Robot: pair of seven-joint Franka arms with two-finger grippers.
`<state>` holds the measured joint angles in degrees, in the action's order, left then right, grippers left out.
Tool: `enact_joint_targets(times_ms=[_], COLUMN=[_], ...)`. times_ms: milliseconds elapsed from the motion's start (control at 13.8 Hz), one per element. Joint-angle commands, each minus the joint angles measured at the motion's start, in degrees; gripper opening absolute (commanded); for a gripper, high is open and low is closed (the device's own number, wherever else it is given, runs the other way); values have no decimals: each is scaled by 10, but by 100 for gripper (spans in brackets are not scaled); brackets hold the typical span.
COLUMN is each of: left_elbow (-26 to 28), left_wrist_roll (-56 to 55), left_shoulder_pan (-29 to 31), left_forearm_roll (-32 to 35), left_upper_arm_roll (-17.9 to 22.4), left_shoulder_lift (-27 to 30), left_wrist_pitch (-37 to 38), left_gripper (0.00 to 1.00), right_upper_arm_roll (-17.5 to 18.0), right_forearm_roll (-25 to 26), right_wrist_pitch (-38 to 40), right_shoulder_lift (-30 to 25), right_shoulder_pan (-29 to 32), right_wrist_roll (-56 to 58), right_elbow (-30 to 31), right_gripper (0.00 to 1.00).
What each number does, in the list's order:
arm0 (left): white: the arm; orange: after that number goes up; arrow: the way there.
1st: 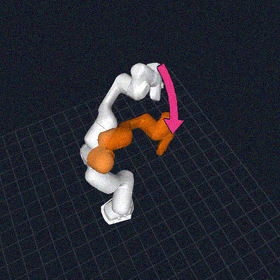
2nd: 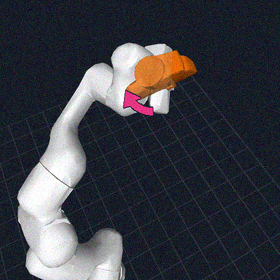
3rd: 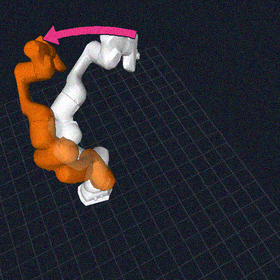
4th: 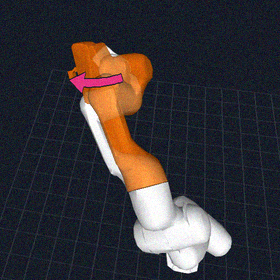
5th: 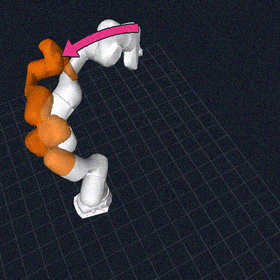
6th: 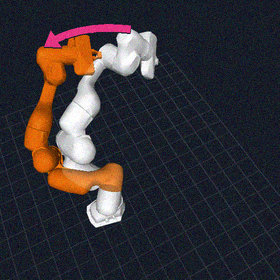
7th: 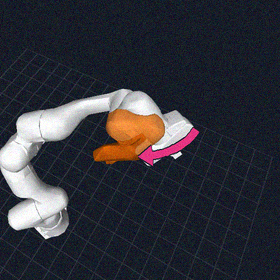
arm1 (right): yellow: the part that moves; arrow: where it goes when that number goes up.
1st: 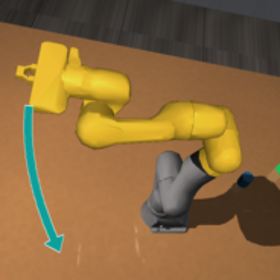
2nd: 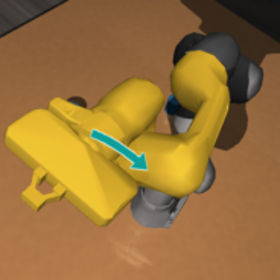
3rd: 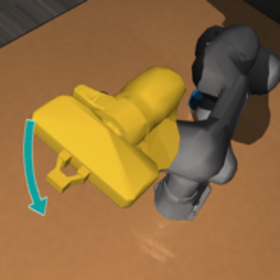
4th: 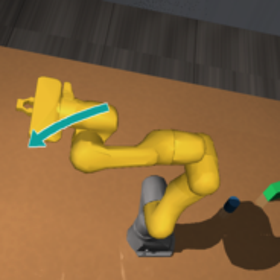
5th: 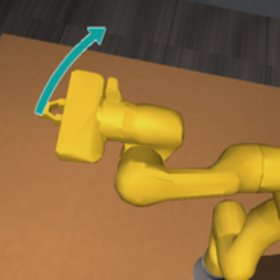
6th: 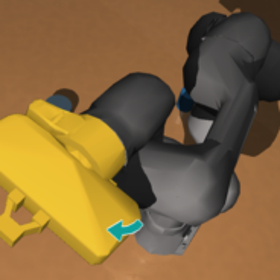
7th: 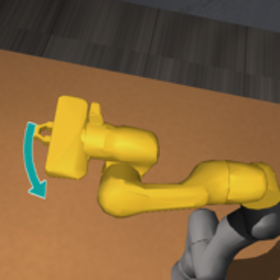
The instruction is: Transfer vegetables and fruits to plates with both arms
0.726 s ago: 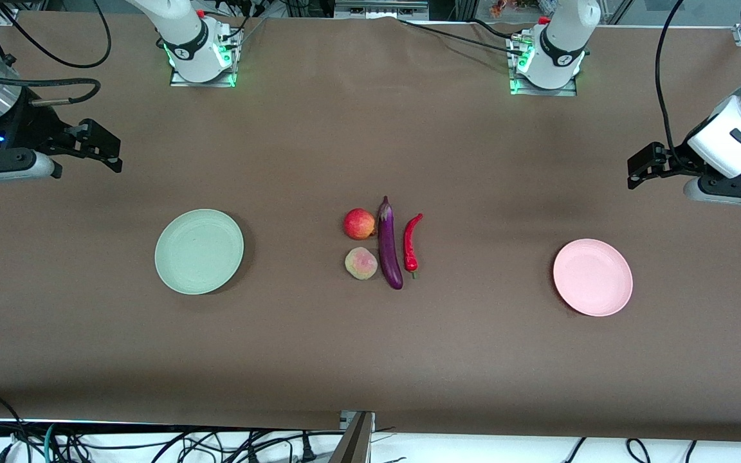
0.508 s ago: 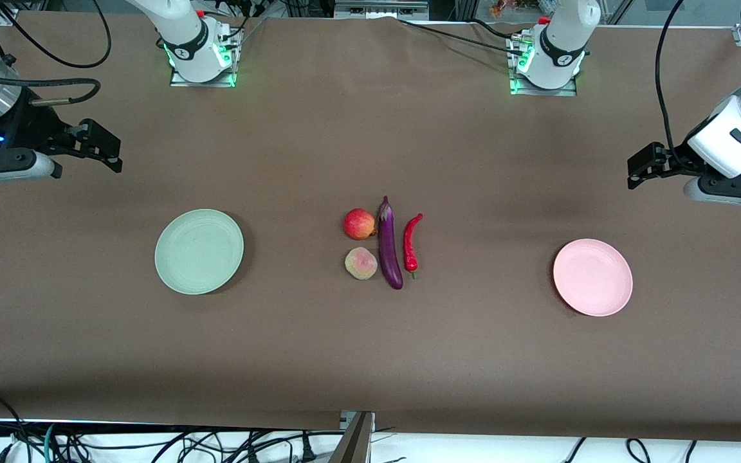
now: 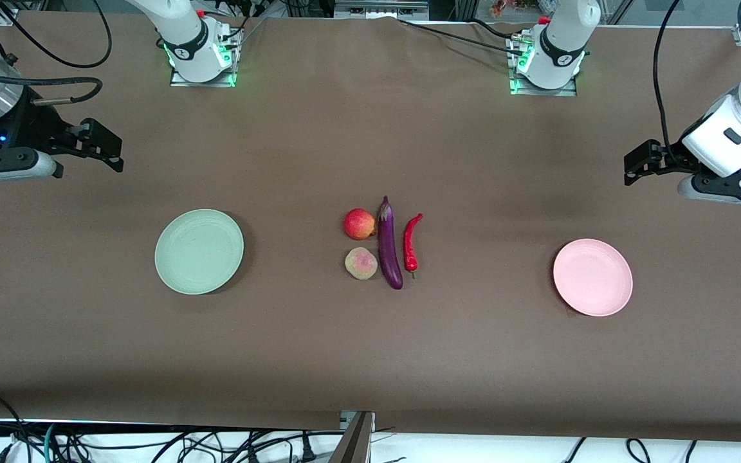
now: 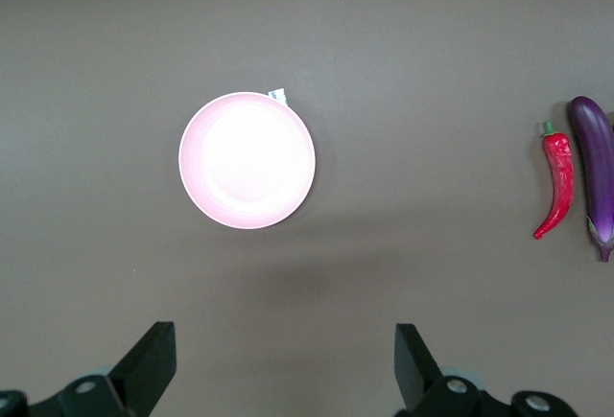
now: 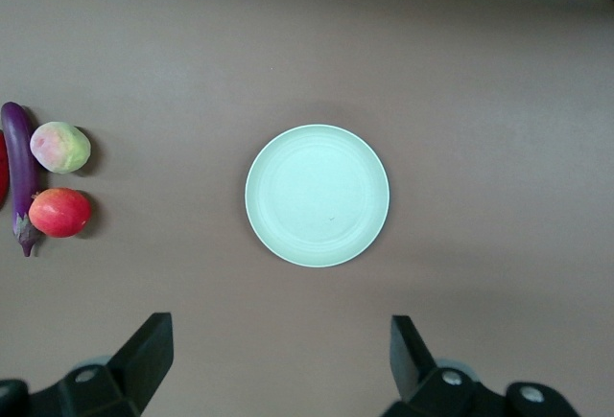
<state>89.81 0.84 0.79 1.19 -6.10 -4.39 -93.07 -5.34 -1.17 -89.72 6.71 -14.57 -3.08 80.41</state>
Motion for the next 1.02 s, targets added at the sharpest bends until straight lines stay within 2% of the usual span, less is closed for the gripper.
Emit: enact_joint_targets(times_ms=[0, 944], left_elbow=[-24, -23], left_wrist_roll=[1, 4], left_shoulder_pan=[-1, 1], left_forearm_roll=[-9, -11], left_upper_arm_roll=[1, 1], left_shoulder_lift=[-12, -16], left_wrist_pitch=[20, 61], left_gripper=[100, 100], right_upper_arm_roll=[1, -3], right_forearm_roll=[9, 8], right_wrist_pitch=[3, -7], right_shoulder_lift=[-8, -3], right_shoulder_pan=[-3, 2], right_wrist_roll=[-1, -1], right_elbow=[1, 2], right_gripper=[100, 100])
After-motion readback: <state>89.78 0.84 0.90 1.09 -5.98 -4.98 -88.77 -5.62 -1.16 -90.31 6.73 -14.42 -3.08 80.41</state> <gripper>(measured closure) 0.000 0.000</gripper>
